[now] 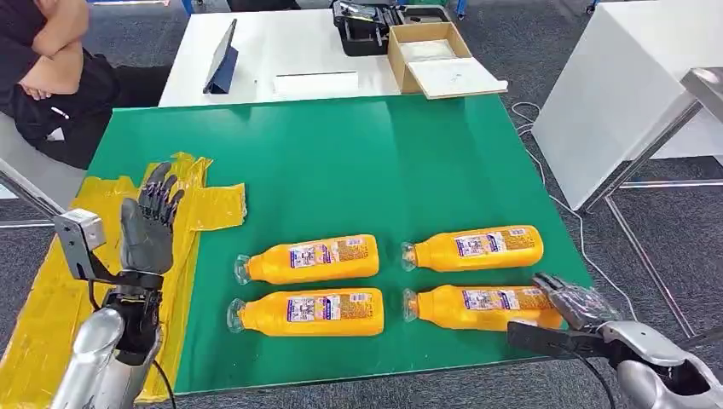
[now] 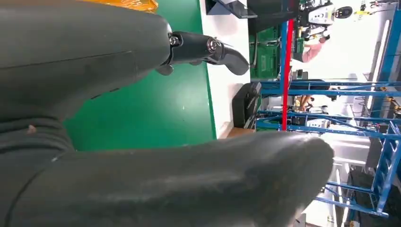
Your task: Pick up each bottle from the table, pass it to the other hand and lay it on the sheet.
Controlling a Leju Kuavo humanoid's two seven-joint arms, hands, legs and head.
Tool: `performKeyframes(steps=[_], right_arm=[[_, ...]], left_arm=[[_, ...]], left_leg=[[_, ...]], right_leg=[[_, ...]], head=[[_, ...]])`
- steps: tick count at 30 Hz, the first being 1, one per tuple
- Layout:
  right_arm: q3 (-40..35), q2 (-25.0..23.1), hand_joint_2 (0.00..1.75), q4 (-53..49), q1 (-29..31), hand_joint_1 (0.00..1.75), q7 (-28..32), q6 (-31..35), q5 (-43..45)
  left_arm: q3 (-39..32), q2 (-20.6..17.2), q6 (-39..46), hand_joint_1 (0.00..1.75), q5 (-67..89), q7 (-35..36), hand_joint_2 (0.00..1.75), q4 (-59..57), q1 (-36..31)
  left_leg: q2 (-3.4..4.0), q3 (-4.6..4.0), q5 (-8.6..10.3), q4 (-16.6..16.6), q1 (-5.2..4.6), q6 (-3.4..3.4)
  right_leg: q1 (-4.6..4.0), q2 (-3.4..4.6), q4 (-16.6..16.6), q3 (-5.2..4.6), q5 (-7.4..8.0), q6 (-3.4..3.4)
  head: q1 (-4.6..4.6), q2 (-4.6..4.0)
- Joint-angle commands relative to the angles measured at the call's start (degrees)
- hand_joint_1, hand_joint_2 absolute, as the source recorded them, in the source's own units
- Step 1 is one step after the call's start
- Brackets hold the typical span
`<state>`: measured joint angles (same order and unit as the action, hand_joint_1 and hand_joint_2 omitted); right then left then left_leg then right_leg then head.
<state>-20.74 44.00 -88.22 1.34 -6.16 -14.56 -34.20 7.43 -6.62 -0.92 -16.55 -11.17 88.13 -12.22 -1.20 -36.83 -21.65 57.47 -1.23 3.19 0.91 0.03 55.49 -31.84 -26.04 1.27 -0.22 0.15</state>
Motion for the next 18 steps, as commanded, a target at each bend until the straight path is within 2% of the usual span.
performKeyframes(steps=[1,2,3,6,7,8,14,18], right_arm=[[-4.02,-1.60,1.75,3.57,2.08,0.00,-0.37,0.06,0.00],[-4.02,-1.60,1.75,3.57,2.08,0.00,-0.37,0.06,0.00],[-4.02,-1.60,1.75,3.57,2.08,0.00,-0.37,0.06,0.00],[-4.16,-1.72,1.75,3.83,2.39,0.00,-0.38,0.15,-0.06],[-4.65,-1.90,1.75,4.22,2.97,0.00,-0.36,0.55,-0.21],[-4.95,-2.16,1.75,4.55,3.37,0.00,-0.37,0.80,-0.30],[-5.10,-4.89,1.75,5.36,5.52,0.00,-0.21,4.74,-0.35],[-5.24,-5.45,1.75,4.95,6.66,0.00,-0.03,5.16,0.36]], left_arm=[[0.96,-0.49,0.12,0.00,0.01,-0.01,0.00,-3.62,-1.45],[0.96,-0.49,0.12,0.00,0.01,-0.01,0.00,-3.62,-1.45],[0.96,-0.49,0.12,0.00,0.01,-0.01,0.00,-3.62,-1.45],[0.87,-0.49,0.14,0.00,0.00,-0.03,0.00,-3.72,-1.43],[0.56,-0.28,0.16,0.00,0.00,-0.03,0.00,-3.82,-1.35],[0.34,-0.14,0.18,0.00,0.00,-0.13,0.00,-3.93,-1.31],[-0.40,0.14,0.07,0.00,0.16,-0.52,0.00,-4.21,-0.99],[-0.32,0.15,-0.12,0.00,0.08,-0.86,0.00,-4.96,-1.58]], left_leg=[[0.06,0.21,-0.04,-0.06,0.06,-0.21],[0.11,0.37,-0.08,-0.10,0.07,-0.35],[0.06,0.14,-0.03,-0.05,0.04,-0.17],[0.07,0.17,-0.04,-0.05,0.05,-0.20],[0.16,0.46,-0.12,-0.11,0.08,-0.43],[0.09,0.23,-0.05,-0.07,0.06,-0.24],[0.23,0.31,-0.06,-0.11,0.07,-0.29],[0.15,0.19,-0.03,-0.07,0.05,-0.22]], right_leg=[[-0.06,0.00,-0.12,0.24,-0.01,-0.09],[-0.06,0.01,-0.18,0.41,-0.04,-0.14],[-0.04,0.02,-0.09,0.16,0.00,-0.07],[-0.05,0.01,-0.10,0.20,-0.01,-0.08],[-0.08,0.03,-0.21,0.51,-0.06,-0.17],[-0.06,0.02,-0.13,0.27,-0.01,-0.10],[-0.08,0.15,-0.17,0.32,0.02,-0.13],[-0.05,0.09,-0.10,0.20,0.01,-0.09]], head=[[0.02,0.00],[-0.02,0.00],[0.00,0.00],[0.00,0.00],[0.00,0.00],[0.02,0.00],[0.00,0.00],[0.00,0.00]])
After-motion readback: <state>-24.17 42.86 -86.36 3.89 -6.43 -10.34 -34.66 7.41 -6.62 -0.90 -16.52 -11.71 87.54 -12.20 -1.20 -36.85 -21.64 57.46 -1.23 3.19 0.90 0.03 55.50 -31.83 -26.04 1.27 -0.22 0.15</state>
